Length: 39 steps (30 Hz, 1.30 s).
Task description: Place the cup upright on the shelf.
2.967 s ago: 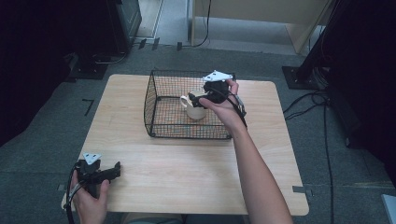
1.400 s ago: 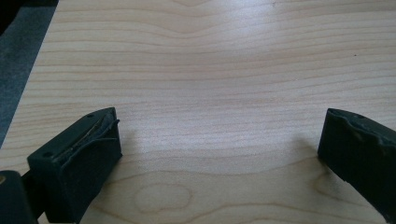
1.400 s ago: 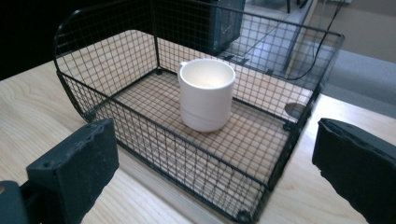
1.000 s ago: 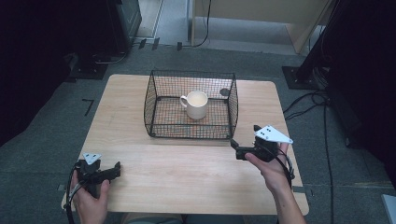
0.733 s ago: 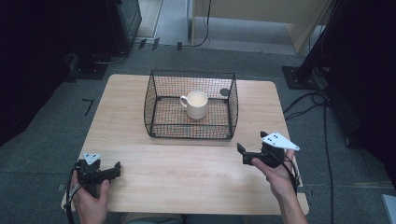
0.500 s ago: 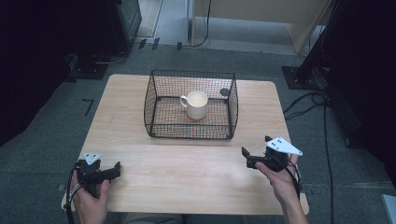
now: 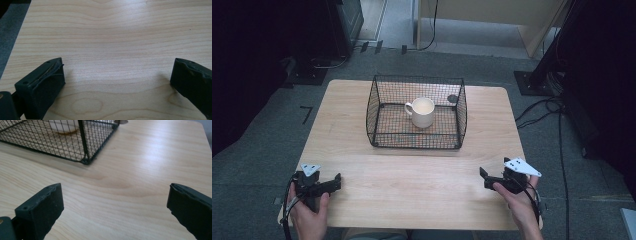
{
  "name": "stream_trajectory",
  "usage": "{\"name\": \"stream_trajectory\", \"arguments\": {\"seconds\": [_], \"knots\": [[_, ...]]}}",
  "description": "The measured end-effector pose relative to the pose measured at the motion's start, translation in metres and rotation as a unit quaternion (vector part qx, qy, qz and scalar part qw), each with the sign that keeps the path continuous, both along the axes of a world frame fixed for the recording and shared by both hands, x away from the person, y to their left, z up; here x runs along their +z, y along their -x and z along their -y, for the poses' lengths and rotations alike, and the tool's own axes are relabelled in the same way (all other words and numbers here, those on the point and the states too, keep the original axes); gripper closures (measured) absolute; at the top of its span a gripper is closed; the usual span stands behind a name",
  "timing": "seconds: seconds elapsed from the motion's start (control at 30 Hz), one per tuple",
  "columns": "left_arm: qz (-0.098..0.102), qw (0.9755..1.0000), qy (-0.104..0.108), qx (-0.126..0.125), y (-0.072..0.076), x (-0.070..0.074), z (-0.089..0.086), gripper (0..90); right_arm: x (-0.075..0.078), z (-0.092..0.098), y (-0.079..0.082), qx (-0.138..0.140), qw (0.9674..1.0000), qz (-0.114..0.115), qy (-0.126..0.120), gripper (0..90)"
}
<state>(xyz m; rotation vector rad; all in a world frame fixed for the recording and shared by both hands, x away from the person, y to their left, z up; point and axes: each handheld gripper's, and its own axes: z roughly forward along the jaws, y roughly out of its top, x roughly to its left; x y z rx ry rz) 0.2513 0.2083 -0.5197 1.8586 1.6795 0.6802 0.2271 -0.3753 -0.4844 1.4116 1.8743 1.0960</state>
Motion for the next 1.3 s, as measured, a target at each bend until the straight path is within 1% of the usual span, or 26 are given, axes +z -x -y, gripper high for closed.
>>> {"name": "stream_trajectory", "arguments": {"seconds": [0.13, 0.3, 0.43, 0.53, 0.6, 0.73, 0.77, 0.87, 0.9, 0.93, 1.3], "knots": [[0.0, 1.0, 0.0, 0.0, 0.0, 0.0, 0.0, 0.0, -0.01, 0.009, 0.006, -0.012, 0.9998, -0.013, -0.001, 0.5], [0.0, 1.0, 0.0, 0.0, 0.0, 0.0, 0.0, 0.0, -0.021, 0.019, 0.013, -0.027, 0.9992, -0.026, -0.011, 0.5], [0.0, 1.0, 0.0, 0.0, 0.0, 0.0, 0.0, 0.0, -0.026, 0.025, 0.017, -0.035, 0.9986, -0.04, 0.001, 0.5], [0.0, 1.0, 0.0, 0.0, 0.0, 0.0, 0.0, 0.0, -0.032, 0.028, 0.019, -0.044, 0.9974, -0.056, 0.014, 0.5], [0.0, 1.0, 0.0, 0.0, 0.0, 0.0, 0.0, 0.0, -0.037, 0.029, 0.02, -0.049, 0.996, -0.072, 0.019, 0.5], [0.0, 1.0, 0.0, 0.0, 0.0, 0.0, 0.0, 0.0, -0.04, 0.031, 0.02, -0.057, 0.9942, -0.088, 0.024, 0.5], [0.0, 1.0, 0.0, 0.0, 0.0, 0.0, 0.0, 0.0, -0.041, 0.032, 0.02, -0.06, 0.9938, -0.089, 0.028, 0.5], [0.0, 1.0, 0.0, 0.0, 0.0, 0.0, 0.0, 0.0, -0.042, 0.032, 0.019, -0.064, 0.9933, -0.094, 0.024, 0.5], [0.0, 1.0, 0.0, 0.0, 0.0, 0.0, 0.0, 0.0, -0.042, 0.032, 0.019, -0.064, 0.9927, -0.098, 0.029, 0.5], [0.0, 1.0, 0.0, 0.0, 0.0, 0.0, 0.0, 0.0, -0.043, 0.031, 0.018, -0.063, 0.9914, -0.109, 0.035, 0.3], [0.0, 1.0, 0.0, 0.0, 0.0, 0.0, 0.0, 0.0, -0.043, 0.03, 0.017, -0.059, 0.9916, -0.109, 0.038, 0.2]]}}
